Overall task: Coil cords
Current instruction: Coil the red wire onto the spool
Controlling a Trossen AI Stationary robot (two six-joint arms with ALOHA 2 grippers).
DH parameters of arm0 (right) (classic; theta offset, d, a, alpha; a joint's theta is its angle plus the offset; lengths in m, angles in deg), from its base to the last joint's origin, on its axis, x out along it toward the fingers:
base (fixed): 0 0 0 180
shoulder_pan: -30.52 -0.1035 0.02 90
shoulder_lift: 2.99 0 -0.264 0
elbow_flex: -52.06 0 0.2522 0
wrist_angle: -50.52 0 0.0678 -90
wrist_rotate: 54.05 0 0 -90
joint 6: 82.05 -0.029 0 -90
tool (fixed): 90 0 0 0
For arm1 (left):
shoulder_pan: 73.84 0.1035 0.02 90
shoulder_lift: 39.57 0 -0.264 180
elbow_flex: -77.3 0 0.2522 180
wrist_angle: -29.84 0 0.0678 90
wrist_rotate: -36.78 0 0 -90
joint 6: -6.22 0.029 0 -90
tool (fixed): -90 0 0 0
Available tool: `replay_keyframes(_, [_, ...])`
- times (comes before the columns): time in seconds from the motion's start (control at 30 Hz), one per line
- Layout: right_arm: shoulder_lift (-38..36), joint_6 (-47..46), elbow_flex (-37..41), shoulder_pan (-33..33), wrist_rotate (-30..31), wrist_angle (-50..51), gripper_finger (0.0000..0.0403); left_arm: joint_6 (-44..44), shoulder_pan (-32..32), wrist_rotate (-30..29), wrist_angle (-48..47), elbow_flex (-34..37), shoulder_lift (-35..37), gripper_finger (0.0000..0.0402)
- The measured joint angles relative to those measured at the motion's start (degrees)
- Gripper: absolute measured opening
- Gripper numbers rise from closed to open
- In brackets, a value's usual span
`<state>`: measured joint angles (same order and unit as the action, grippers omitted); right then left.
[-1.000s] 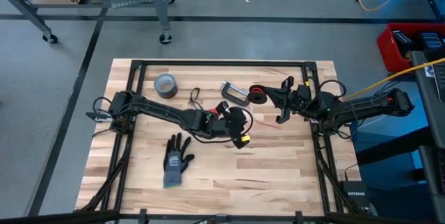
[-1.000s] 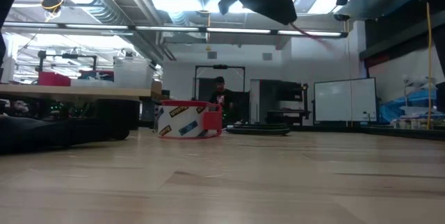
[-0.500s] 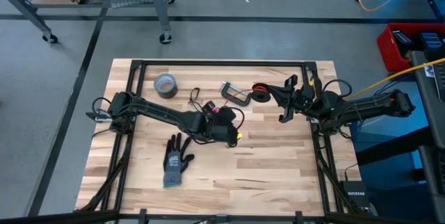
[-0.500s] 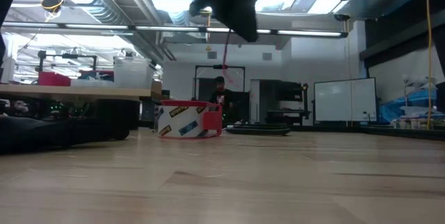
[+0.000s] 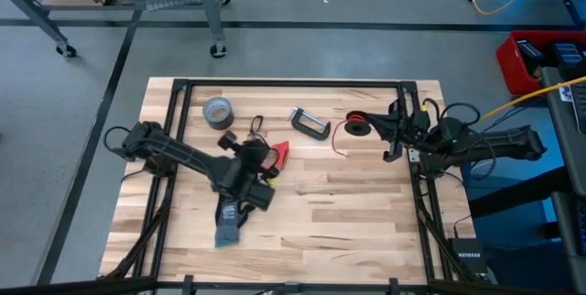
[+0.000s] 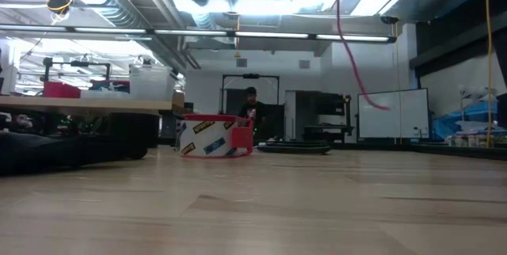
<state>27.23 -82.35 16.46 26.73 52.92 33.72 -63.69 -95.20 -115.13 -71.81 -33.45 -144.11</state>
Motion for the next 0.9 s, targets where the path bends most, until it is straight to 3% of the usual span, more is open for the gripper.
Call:
replay_keyframes(0.27, [-1.1,-1.3,0.0,0.0,-2.6,2.7,0.0005,-7.3,-3.9,-3.7,-1.7,7.7,3.6,0.0001])
replay_keyframes(0.57, [-1.1,-1.4,0.1,0.0,-2.6,3.6,0.0005,-28.6,-7.5,-3.0,2.0,30.8,15.6,0.0000])
replay_keyframes(0.73, [-0.9,-1.4,0.1,0.0,-2.6,3.6,0.0005,-30.6,-7.9,-3.3,20.3,46.2,25.5,0.0000])
replay_keyframes(0.9, [-0.2,-1.4,0.1,0.0,-2.6,3.4,0.0005,-14.2,-7.4,-3.4,55.7,59.7,31.3,0.0000])
